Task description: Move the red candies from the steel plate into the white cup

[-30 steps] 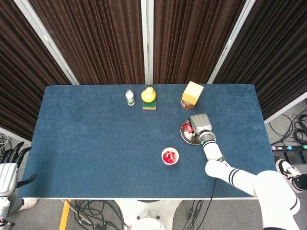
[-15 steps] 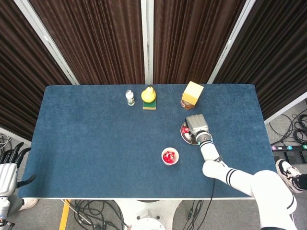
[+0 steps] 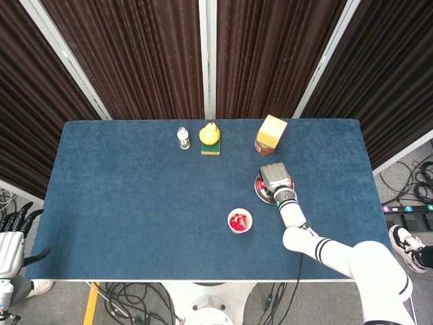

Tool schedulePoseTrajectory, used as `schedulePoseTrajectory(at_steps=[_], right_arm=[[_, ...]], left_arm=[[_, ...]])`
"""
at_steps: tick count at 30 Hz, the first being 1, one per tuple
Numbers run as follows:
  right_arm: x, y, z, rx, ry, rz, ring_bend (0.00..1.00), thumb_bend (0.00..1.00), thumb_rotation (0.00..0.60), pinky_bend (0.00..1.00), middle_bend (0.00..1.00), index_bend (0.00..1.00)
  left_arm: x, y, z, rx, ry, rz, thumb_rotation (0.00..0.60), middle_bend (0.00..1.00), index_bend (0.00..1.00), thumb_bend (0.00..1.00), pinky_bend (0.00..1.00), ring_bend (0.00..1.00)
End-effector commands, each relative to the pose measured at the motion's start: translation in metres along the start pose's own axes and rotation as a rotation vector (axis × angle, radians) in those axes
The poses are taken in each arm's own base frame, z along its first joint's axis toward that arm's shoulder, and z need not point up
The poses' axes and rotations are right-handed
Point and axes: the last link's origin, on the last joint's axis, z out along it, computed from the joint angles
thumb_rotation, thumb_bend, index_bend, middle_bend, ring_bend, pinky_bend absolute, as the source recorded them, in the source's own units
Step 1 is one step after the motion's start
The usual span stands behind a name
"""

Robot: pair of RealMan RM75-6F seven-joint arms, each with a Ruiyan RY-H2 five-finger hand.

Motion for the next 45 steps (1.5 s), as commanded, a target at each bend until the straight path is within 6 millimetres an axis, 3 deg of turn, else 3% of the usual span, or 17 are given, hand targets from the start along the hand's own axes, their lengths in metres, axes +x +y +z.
schedulePoseTrajectory(at_steps=[1, 6, 9, 17, 23, 32, 40, 45], right_arm=[[0.001, 0.000, 0.000, -0.003, 0.004, 0.006, 0.97, 0.32, 0.600, 1.00, 0.95, 0.57], [0.013, 0.004, -0.007, 0.014, 0.038, 0.052, 0.98, 0.34, 0.600, 1.00, 0.95, 0.63], [0.026, 0.009, -0.023, 0.049, 0.075, 0.084, 0.98, 0.34, 0.600, 1.00, 0.95, 0.64], [0.067, 0.007, -0.095, 0.250, 0.179, 0.167, 0.98, 0.34, 0.600, 1.00, 0.95, 0.64], [0.069, -0.016, -0.135, 0.421, 0.162, 0.170, 0.98, 0.34, 0.600, 1.00, 0.95, 0.63], [0.047, -0.041, -0.135, 0.496, 0.090, 0.084, 0.98, 0.34, 0.600, 1.00, 0.95, 0.58], [0.035, -0.050, -0.131, 0.496, 0.059, 0.046, 0.98, 0.34, 0.600, 1.00, 0.95, 0.52], [0.032, -0.051, -0.130, 0.491, 0.054, 0.041, 0.97, 0.34, 0.600, 1.00, 0.95, 0.43]], left_arm=[[0.000, 0.000, 0.000, -0.001, 0.001, -0.001, 0.600, 0.16, 0.23, 0.10, 0.16, 0.18], [0.001, 0.000, 0.000, -0.001, 0.004, 0.000, 0.600, 0.16, 0.23, 0.10, 0.16, 0.18], [0.001, 0.000, 0.000, -0.002, 0.004, 0.001, 0.600, 0.16, 0.23, 0.10, 0.16, 0.18], [0.004, 0.004, 0.001, -0.014, 0.012, 0.004, 0.600, 0.16, 0.23, 0.10, 0.16, 0.18], [0.007, 0.007, 0.001, -0.022, 0.020, 0.009, 0.600, 0.16, 0.23, 0.10, 0.16, 0.18], [0.007, 0.008, 0.000, -0.021, 0.021, 0.008, 0.600, 0.16, 0.23, 0.10, 0.16, 0.18], [0.005, 0.006, 0.000, -0.020, 0.018, 0.005, 0.600, 0.16, 0.23, 0.10, 0.16, 0.18], [0.005, 0.005, -0.001, -0.015, 0.020, 0.004, 0.600, 0.16, 0.23, 0.10, 0.16, 0.18]])
